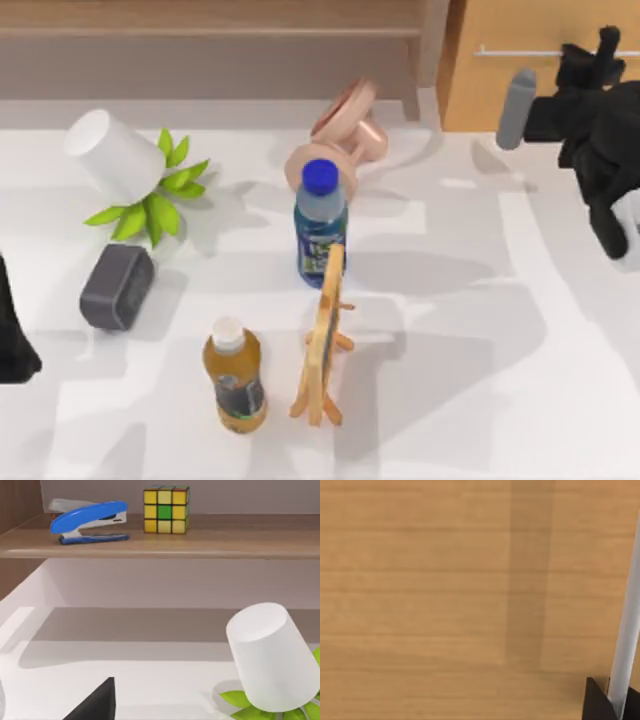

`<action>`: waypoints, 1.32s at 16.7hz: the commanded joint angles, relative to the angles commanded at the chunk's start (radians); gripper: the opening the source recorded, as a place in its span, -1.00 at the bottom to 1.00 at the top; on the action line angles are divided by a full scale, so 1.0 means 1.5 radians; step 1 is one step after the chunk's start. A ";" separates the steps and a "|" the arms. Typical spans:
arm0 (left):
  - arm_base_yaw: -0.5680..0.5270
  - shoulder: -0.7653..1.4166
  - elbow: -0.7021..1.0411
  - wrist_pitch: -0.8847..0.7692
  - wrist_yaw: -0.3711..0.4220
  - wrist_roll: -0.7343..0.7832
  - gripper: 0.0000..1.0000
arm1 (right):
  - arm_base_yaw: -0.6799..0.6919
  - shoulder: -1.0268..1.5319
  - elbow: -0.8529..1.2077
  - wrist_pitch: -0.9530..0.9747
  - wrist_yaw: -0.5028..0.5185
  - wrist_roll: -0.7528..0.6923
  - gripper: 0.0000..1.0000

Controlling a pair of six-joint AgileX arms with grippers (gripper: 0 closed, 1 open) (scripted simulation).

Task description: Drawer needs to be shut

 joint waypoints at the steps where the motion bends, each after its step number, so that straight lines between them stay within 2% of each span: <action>1: 0.000 0.000 0.000 0.000 0.000 0.000 1.00 | 0.000 0.001 0.001 -0.001 0.000 0.000 -1.00; 4: 0.000 0.000 0.000 0.000 0.000 0.000 1.00 | 0.000 0.001 0.001 -0.001 0.000 0.000 -1.00; 17: 0.000 0.000 0.000 0.000 0.000 0.000 1.00 | 0.000 0.001 0.001 -0.001 0.000 0.000 0.96; 22: 0.000 0.000 0.000 0.000 0.000 0.000 1.00 | 0.000 0.001 0.001 -0.001 0.000 0.000 1.00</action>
